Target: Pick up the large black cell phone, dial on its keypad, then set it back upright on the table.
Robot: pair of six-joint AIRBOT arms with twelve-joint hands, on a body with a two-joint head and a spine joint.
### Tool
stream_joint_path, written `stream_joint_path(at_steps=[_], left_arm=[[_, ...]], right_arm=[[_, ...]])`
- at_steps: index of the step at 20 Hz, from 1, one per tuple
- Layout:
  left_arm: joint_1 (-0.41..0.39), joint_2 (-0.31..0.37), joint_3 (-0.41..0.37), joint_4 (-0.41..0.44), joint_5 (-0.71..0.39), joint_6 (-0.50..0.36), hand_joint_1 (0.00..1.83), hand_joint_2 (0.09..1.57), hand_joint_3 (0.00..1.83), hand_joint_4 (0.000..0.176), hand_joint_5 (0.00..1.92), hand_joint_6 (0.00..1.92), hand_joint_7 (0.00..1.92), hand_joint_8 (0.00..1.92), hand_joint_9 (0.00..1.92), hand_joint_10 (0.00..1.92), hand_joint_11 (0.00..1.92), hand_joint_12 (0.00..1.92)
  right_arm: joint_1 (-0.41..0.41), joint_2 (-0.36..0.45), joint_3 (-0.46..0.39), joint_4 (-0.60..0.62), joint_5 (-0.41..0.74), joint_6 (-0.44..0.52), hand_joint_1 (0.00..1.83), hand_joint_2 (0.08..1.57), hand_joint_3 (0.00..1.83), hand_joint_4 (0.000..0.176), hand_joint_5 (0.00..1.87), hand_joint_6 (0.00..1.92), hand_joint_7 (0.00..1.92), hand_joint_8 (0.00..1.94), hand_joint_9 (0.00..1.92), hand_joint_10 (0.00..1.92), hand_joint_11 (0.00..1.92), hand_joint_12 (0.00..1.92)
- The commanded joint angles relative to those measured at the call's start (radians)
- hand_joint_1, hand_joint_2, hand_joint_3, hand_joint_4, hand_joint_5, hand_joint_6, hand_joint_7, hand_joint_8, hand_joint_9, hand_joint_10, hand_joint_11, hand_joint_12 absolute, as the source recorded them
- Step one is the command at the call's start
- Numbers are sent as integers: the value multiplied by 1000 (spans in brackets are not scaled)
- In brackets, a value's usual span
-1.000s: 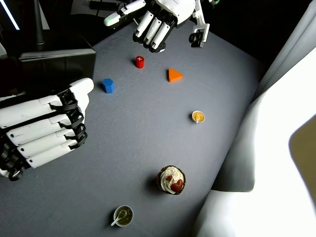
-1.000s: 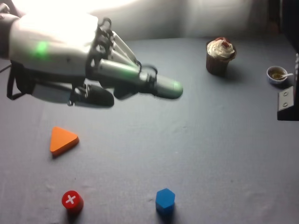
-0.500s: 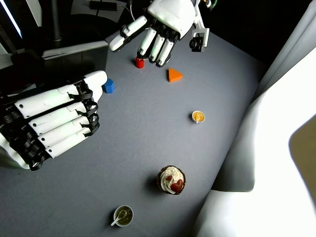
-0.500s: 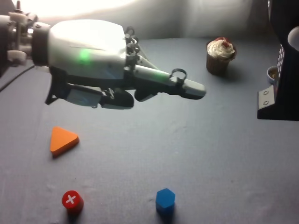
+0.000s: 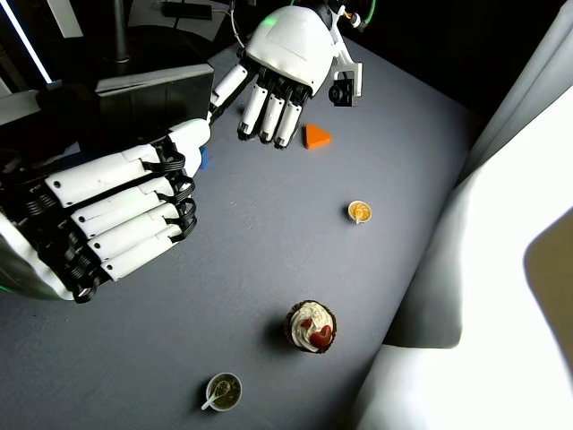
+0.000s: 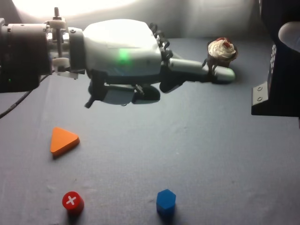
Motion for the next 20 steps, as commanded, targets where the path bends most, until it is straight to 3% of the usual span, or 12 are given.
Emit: stream_joint_path(at_steps=[1,2,4,6,7,8,10,12,14,17,19,20], left_arm=[[-25,1,-12,-89,-11,25,1277,1348,0,155,5,1,564,1724,920,1921,946,1921],[-26,-2,-21,-109,4,42,1277,1350,0,154,0,0,562,1728,924,1921,942,1921],[-31,-6,-41,-123,31,54,1279,1349,0,158,0,0,564,1730,933,1921,952,1921],[-39,-11,-63,-127,56,66,1282,1343,0,149,0,0,576,1709,891,1921,943,1921],[-42,-13,-70,-128,63,68,1282,1341,0,155,0,0,578,1706,889,1921,943,1921],[-46,-18,-78,-128,70,72,1281,1345,0,158,0,0,572,1717,921,1921,964,1921],[-58,-36,-85,-126,77,77,1274,1356,0,153,0,0,557,1740,940,1921,974,1921],[-68,-55,-88,-124,88,84,1272,1359,0,156,0,0,554,1747,936,1921,972,1921],[-71,-73,-88,-125,109,100,1283,1347,0,158,2,0,577,1711,917,1921,957,1921],[-70,-101,-86,-129,119,117,1272,1361,0,153,0,0,558,1737,908,1921,934,1921],[-63,-100,-93,-147,116,121,1278,1352,0,150,0,0,575,1716,935,1921,945,1921],[-53,-88,-97,-176,111,131,1280,1348,0,150,0,0,585,1702,931,1921,930,1921]], right_arm=[[17,11,7,-5,139,21,1481,1043,3,0,1108,516,1104,705,1068,953,999,1348],[19,10,11,-5,138,21,1420,1042,3,0,1095,587,1139,675,1081,1030,1047,1127],[25,6,19,-5,136,21,1401,1045,1,0,1099,594,1141,687,1072,1079,1100,971],[33,3,24,-5,132,21,1400,1049,0,0,1080,628,1140,680,1070,1082,1098,954],[35,2,25,-5,131,21,1399,1054,1,0,1065,653,1119,723,1065,1088,1100,954],[37,1,25,-5,129,21,1479,1049,5,0,1065,579,1085,731,1049,983,1021,1318],[40,-3,26,-5,128,19,1500,1037,1,0,1161,389,1113,668,1062,933,1006,1399],[44,-7,27,-5,128,18,1499,1045,4,0,1114,460,1091,704,1048,957,986,1430],[48,-11,27,-5,128,16,1501,1030,2,0,1156,394,1157,583,1090,891,997,1412],[50,-15,26,-5,127,16,1501,1036,2,0,1116,487,1141,586,1085,909,991,1421],[50,-16,25,-5,127,15,1501,1040,2,0,1123,431,1138,604,1074,946,981,1447],[50,-16,24,-5,127,15,1420,1047,3,0,1110,519,1140,659,1064,1088,1032,1168]])
